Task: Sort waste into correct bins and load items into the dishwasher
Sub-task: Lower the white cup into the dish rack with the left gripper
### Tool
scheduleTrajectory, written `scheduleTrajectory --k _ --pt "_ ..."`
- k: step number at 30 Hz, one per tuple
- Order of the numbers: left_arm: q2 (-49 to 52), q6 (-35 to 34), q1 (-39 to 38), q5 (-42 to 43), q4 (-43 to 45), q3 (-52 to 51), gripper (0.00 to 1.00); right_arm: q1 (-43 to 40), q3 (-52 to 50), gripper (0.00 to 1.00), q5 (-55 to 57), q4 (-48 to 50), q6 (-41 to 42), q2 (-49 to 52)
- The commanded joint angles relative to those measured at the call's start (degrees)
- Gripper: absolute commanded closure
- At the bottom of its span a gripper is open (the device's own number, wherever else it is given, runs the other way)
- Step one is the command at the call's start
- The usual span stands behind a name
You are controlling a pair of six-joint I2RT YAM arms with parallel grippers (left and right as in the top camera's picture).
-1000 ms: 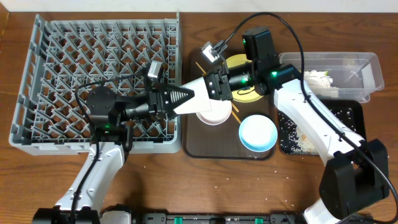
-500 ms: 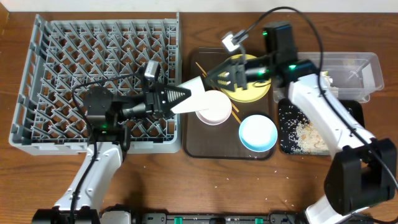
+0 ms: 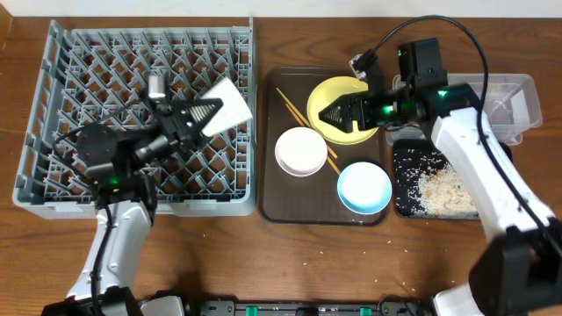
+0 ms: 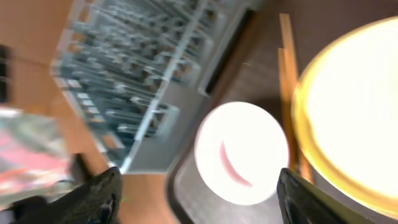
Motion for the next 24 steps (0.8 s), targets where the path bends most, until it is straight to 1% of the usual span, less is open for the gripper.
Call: scheduleTrajectory --k 1,4,5,8,10,11,14,15,16,17,20,22,24 --pt "-0.5 2.6 1.4 -1.0 -1.6 5.8 0.81 2.1 0.2 0.19 12.3 -1.4 -2.2 -3.4" --pt "-0.5 6.2 1.9 -1.8 -8.0 10.5 0.81 3.5 0.2 0.12 13.8 -1.9 -2.2 -3.6" --pt "-0.5 8.0 1.9 -2.4 -11.1 12.4 0.81 3.9 0.2 0.08 13.9 -2.1 -2.2 -3.6" --pt "-0.5 14.0 1.9 -3.9 -20.8 17.6 0.81 4.5 0.2 0.04 15.0 -2.7 -2.2 -3.6" --pt "-0.5 19.4 1.9 -5.4 -29.3 21.6 0.81 4.7 0.2 0.01 15.9 -3.1 -2.2 -3.6" --pt "-0.5 21.8 1.9 -6.2 -33.2 23.2 0.81 4.8 0.2 0.01 16.3 -3.3 -2.2 -3.6" --pt "-1.0 30.5 1.8 -11.3 -50.8 28.8 0.81 4.9 0.2 0.01 17.4 -3.5 -2.2 -3.6" --pt "-1.5 35.3 1.4 -14.8 -59.0 31.2 0.85 4.8 0.2 0.01 17.8 -3.6 -2.2 -3.6" --pt "-1.9 39.0 1.0 -17.9 -65.1 33.0 0.85 4.8 0.2 0.01 17.9 -3.6 -2.2 -3.6" --pt "-2.6 43.3 0.3 -22.7 -72.9 35.6 0.85 4.8 0.2 0.01 18.0 -3.6 -2.2 -3.6" --pt "-4.3 52.4 -3.1 -37.2 -90.4 42.3 0.86 4.8 0.2 0.01 18.3 -3.4 -2.2 -3.6" --pt "-5.3 55.1 -6.3 -46.4 -98.5 45.5 0.85 4.8 0.2 0.01 18.4 -3.5 -2.2 -3.6" --pt "-6.4 55.6 -10.5 -56.0 -105.1 46.9 0.86 4.8 0.2 0.01 18.4 -3.5 -2.2 -3.6"
